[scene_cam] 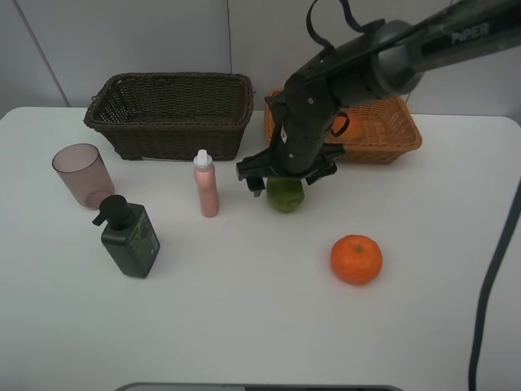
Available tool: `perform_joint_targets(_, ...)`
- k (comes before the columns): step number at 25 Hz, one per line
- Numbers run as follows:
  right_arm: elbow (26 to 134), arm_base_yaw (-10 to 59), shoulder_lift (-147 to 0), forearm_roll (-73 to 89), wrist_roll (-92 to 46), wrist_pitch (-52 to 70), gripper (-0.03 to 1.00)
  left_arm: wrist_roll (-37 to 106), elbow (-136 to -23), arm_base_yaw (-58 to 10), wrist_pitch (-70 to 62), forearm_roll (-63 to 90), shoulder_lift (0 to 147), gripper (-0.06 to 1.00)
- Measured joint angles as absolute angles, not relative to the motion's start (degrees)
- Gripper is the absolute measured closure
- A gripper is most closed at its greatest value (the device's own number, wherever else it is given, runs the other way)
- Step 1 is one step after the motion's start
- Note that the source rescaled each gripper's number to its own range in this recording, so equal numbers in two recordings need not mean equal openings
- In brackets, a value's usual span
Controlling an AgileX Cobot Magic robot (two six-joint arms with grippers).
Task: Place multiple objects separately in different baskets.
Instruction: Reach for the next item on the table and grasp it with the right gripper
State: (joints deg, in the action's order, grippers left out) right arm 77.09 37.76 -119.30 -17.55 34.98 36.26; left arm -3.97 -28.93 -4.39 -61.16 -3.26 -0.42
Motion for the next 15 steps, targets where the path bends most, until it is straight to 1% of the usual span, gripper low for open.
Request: perform_joint_targets(15, 77.09, 37.76, -119.69, -18.0, 34.98, 33.48, 0.1, -3.97, -28.93, -4.39, -61.16, -3.26, -0.42, -0.01)
